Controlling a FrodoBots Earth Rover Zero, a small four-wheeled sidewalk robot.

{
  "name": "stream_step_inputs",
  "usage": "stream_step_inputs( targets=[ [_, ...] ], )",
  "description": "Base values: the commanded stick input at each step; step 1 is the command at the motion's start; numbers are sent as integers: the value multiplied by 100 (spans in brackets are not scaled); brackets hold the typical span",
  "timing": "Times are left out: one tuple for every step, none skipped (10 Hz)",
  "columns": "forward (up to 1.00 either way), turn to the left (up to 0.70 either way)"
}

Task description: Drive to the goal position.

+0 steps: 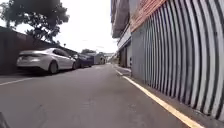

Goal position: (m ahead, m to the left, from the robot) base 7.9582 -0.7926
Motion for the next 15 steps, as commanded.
stream_step_inputs(
  targets=[
    [45, 0],
    [45, 0],
    [45, 0],
    [45, 0],
    [45, 0],
    [45, 0],
    [45, 0],
    [45, 0],
    [45, 0],
    [45, 0],
    [45, 0],
    [45, 0],
    [45, 0],
    [45, 0],
    [45, 0]
  ],
)
